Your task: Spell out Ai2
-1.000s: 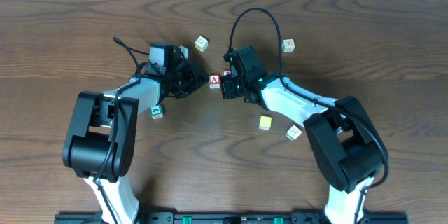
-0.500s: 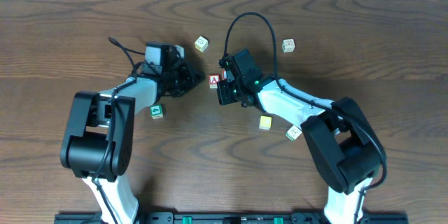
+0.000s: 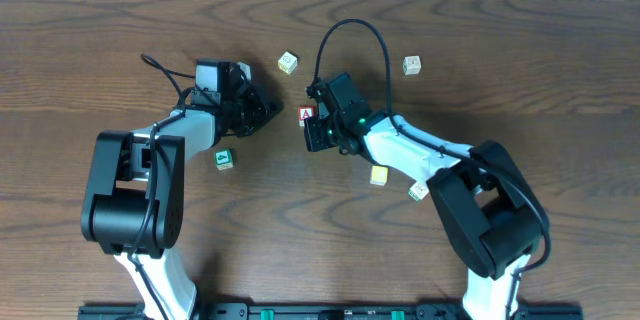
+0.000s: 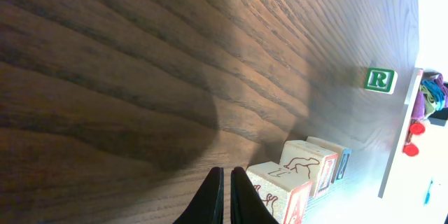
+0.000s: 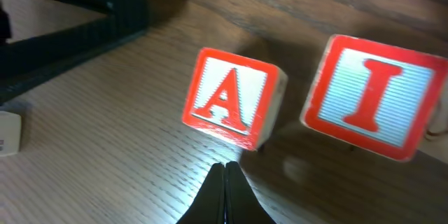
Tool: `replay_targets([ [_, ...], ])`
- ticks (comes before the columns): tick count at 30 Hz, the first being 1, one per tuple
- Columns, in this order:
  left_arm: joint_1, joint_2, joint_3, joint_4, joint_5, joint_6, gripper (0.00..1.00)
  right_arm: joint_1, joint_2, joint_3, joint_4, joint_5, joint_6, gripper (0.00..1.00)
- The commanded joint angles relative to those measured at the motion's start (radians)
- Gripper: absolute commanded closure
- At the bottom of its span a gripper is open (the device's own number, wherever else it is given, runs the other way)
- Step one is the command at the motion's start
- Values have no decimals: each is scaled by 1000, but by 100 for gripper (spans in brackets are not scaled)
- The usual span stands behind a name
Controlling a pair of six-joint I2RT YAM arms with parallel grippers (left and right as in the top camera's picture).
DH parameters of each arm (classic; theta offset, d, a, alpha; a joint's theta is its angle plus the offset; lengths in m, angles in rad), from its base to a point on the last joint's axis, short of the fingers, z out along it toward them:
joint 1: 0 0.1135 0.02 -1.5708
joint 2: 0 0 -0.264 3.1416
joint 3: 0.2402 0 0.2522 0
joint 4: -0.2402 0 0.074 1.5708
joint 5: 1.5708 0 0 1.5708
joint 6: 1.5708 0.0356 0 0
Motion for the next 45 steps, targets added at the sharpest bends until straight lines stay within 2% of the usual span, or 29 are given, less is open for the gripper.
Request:
replay_targets([
  [1, -1, 11, -3, 0, -6, 27, 93, 10, 18, 11, 8, -3, 26, 99],
  [45, -1, 11, -3, -4, 5, 41, 93, 10, 51, 11, 138, 72, 45, 98],
])
